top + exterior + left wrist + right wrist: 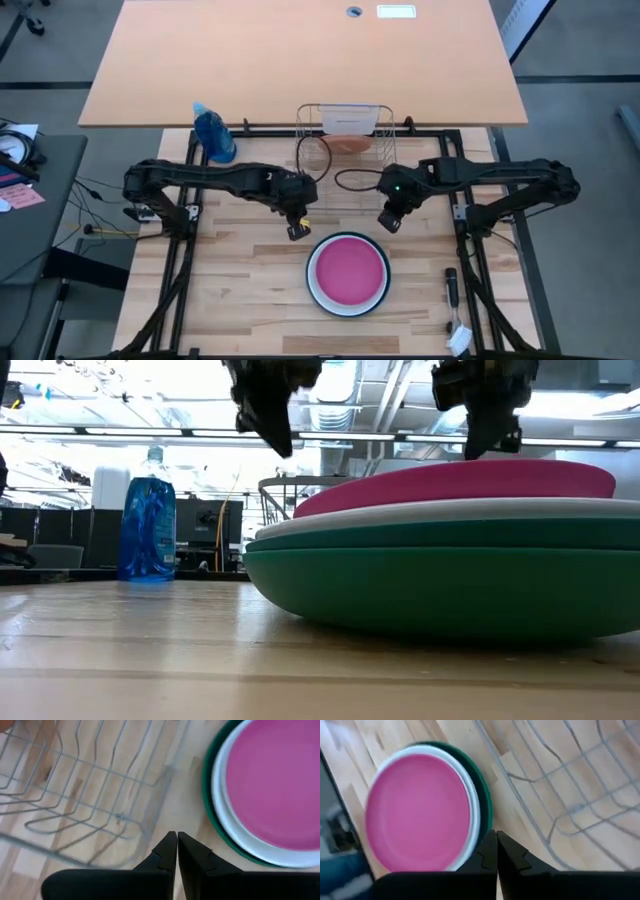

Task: Sort dishes
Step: Put the pink plate in the dish rack

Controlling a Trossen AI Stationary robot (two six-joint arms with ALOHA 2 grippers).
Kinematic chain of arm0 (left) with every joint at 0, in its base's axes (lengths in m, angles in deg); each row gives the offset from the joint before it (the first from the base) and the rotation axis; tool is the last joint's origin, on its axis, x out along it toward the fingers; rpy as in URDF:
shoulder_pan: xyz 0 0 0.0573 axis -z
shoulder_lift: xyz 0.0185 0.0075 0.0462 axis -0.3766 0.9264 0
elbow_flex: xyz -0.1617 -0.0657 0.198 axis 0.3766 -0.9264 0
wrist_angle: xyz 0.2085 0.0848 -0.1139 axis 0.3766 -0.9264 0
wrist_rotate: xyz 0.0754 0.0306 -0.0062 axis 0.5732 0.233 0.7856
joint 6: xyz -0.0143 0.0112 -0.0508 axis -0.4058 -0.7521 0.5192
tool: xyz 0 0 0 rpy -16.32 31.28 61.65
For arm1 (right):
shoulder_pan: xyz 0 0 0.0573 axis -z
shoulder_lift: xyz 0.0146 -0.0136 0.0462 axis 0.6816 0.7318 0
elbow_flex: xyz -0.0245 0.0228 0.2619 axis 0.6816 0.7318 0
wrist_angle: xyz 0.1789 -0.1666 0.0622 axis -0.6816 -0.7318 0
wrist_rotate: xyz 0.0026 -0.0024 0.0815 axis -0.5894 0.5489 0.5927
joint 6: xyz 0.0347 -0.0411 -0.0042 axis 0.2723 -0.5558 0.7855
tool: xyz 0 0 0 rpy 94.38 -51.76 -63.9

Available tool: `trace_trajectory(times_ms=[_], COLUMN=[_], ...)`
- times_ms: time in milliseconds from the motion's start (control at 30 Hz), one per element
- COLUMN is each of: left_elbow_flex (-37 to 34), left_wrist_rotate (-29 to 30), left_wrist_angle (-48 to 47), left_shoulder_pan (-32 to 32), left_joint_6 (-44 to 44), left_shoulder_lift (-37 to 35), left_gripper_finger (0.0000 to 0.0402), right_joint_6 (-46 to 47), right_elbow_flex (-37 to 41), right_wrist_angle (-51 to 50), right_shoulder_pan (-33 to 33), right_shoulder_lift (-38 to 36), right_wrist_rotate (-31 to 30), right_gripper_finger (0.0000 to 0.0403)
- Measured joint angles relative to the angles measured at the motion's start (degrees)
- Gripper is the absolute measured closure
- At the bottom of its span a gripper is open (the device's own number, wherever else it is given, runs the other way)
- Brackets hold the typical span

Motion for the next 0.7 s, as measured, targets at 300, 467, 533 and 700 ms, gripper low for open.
trace_trajectory(times_ms=[300,467,533,700], left_elbow_flex=[2.6,-1.4,-4.3,-10.0], left_wrist_rotate=[0.0,-3.5,-8.8,-14.4], left_wrist_angle=[-1.8,4.3,7.4,12.5], left_shoulder_pan=[4.8,7.7,8.1,8.8], left_joint_6=[7.9,1.8,-0.2,0.1], left_shoulder_lift=[-3.1,-2.5,-2.3,-2.5], left_gripper_finger=[0.0391,0.0391,0.0391,0.0391], right_joint_6=[26.0,44.9,54.5,65.4], right_elbow_flex=[-0.3,-0.2,-0.2,-0.2], right_wrist_angle=[-0.5,0.0,0.1,3.5], right_shoulder_pan=[-12.2,-22.0,-24.8,-28.0], right_shoulder_lift=[-0.2,0.4,1.5,6.3], right_wrist_rotate=[0.5,-3.6,-4.5,-6.8], right_gripper_finger=[0.0367,0.0345,0.0340,0.0335])
